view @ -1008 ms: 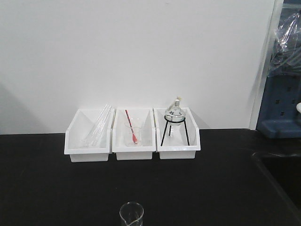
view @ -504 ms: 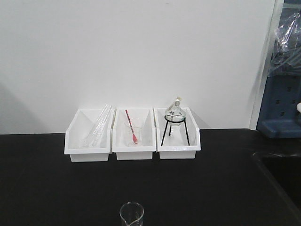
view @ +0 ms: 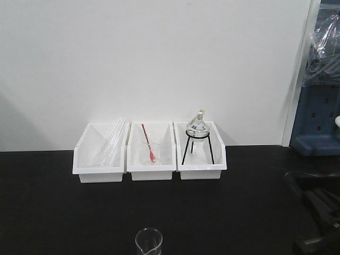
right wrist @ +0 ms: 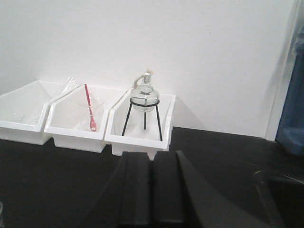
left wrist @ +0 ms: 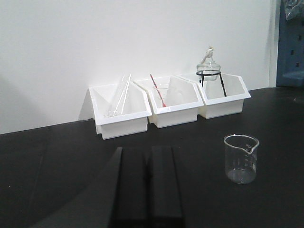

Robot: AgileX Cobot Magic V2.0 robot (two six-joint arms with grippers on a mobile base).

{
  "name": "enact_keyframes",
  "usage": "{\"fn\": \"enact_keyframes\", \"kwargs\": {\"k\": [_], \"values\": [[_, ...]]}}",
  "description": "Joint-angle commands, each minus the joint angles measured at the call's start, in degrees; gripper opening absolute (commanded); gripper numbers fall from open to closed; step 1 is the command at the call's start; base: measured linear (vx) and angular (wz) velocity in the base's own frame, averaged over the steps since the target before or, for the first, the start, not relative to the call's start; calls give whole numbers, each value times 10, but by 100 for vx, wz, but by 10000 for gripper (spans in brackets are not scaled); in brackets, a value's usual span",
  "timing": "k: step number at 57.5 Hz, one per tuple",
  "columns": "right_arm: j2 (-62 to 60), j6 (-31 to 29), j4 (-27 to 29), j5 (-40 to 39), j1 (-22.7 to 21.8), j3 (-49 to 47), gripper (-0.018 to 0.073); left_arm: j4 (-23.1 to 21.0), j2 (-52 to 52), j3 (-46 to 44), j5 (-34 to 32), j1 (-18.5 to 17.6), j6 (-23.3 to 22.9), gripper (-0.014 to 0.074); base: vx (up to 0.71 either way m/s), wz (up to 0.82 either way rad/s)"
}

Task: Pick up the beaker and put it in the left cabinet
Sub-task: 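Move the right gripper toward the clear glass beaker on the counter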

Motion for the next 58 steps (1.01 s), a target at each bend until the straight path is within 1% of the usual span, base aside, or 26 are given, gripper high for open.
{"fn": "enact_keyframes", "kwargs": {"k": [1, 7, 11, 18, 25, 33, 39, 44, 47, 51, 55, 58], "values": [[70, -6, -3, -153, 0, -21, -5, -5, -11, 9, -48, -2, -2, 1, 0, 0], [127, -4, -3, -242, 0, -21, 0, -5, -11, 9, -48, -2, -2, 1, 0, 0], [151, 6, -7, -281, 0, -19, 6, -5, -11, 9, -48, -2, -2, 1, 0, 0], [178, 23, -7, -297, 0, -19, 43, -5, -11, 9, -48, -2, -2, 1, 0, 0], [195, 38, -11, -298, 0, -19, 111, -5, -11, 9, -48, -2, -2, 1, 0, 0], [213, 38, -28, -300, 0, -19, 264, -5, -11, 9, -48, -2, -2, 1, 0, 0], [227, 38, -26, -302, 0, -19, 441, -5, -11, 9, -48, -2, -2, 1, 0, 0], [241, 38, -9, -305, 0, -19, 597, -5, -11, 9, -48, -2, -2, 1, 0, 0], [251, 38, 4, -309, 0, -19, 669, -5, -11, 9, -48, -2, -2, 1, 0, 0], [263, 38, 12, -317, 0, -19, 731, -5, -11, 9, -48, -2, -2, 1, 0, 0], [271, 38, 11, -327, 0, -19, 728, -5, -11, 9, -48, -2, -2, 1, 0, 0], [274, 45, -3, -332, 0, -19, 724, -5, -11, 9, -48, -2, -2, 1, 0, 0]]}}
